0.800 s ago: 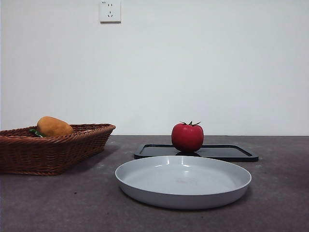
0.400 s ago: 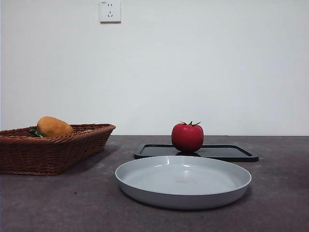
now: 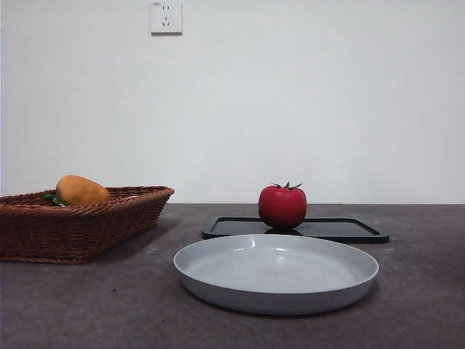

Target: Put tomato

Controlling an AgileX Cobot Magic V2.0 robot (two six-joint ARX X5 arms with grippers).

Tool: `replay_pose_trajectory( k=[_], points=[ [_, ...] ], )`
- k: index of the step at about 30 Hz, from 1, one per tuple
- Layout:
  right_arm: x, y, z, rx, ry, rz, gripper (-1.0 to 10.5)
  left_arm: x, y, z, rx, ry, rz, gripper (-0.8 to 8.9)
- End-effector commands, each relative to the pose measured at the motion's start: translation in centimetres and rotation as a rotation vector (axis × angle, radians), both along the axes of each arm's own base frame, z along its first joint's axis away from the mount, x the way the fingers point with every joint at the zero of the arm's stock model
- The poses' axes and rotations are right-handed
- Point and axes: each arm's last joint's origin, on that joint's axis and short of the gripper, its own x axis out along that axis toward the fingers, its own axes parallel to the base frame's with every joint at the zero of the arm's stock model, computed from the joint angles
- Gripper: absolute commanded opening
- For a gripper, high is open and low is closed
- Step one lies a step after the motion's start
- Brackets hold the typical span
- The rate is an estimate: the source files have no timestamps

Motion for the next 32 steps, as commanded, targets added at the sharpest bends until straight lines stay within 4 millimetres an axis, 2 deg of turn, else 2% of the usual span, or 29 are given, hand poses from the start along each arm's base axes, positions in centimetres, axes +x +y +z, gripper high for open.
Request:
replay_pose_trajectory(
  k=[1, 26, 30, 32],
  points=[
    [0.1, 0.2, 0.2, 0.01, -0.001, 0.0, 0.1, 0.1, 0.0, -0.8, -0.005, 0.028, 0.006, 0.07],
    [0.1, 0.2, 0.2, 0.009, -0.001, -0.001, 0.1, 0.1, 0.0, -0.8, -0.006, 0.027, 0.006, 0.07],
    [-0.4, -0.7, 0.6, -0.001, -0.072, -0.005, 0.1, 0.1, 0.0, -0.8, -0.006, 0.027, 0.006, 0.07],
    [-0.4, -1.6, 1.0, 0.017, -0.125, -0.064, 0.1, 0.1, 0.0, -0.8, -0.006, 0.027, 0.006, 0.07]
  ],
)
